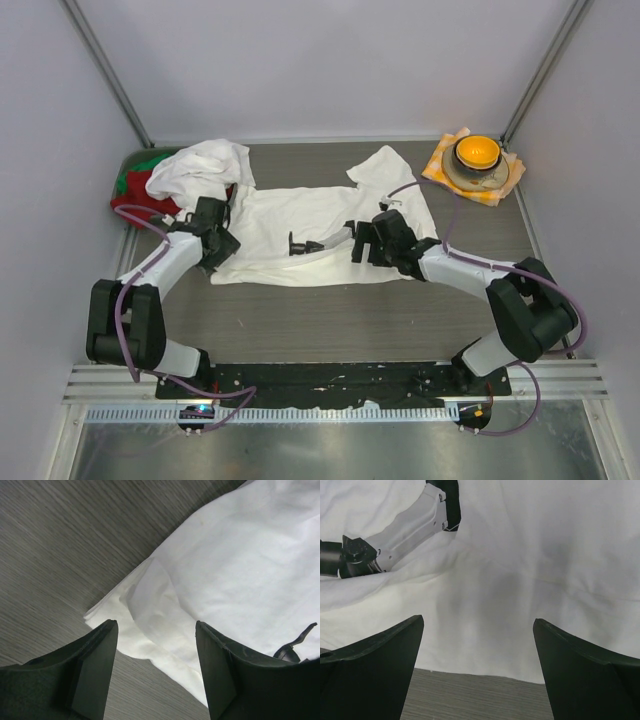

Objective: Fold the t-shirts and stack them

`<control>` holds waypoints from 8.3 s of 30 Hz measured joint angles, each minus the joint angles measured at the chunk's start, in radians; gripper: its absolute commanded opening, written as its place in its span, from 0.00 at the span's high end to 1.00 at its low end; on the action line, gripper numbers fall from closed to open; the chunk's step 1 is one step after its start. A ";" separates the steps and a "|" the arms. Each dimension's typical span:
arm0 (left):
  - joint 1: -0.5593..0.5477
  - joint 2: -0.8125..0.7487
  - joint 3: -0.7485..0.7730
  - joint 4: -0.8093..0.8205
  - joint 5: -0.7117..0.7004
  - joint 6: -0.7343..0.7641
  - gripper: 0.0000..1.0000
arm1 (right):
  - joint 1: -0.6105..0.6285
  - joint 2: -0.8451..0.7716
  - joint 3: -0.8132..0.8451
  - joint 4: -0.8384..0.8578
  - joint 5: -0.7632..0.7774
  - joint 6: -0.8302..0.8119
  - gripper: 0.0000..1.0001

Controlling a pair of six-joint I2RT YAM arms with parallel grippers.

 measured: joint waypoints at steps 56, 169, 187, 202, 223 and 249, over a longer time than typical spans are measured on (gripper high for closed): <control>-0.033 0.063 -0.008 0.002 -0.035 -0.029 0.67 | 0.025 0.054 -0.073 0.170 -0.035 0.000 0.04; -0.251 -0.121 -0.069 0.084 0.039 -0.016 0.00 | -0.083 -0.351 0.070 -0.611 0.259 0.136 0.00; -0.251 0.008 -0.143 0.240 -0.027 0.003 0.00 | -0.087 -0.314 -0.032 -0.491 0.144 0.098 0.00; -0.251 -0.296 -0.390 0.299 -0.047 -0.071 0.00 | -0.087 -0.321 -0.032 -0.515 0.149 0.072 0.00; -0.263 -0.615 -0.163 -0.093 -0.084 -0.134 0.00 | -0.087 -0.262 0.087 -0.782 0.281 0.093 0.07; -0.262 -0.546 -0.155 -0.060 -0.066 -0.085 0.00 | -0.087 0.015 0.101 -0.895 0.281 0.097 0.97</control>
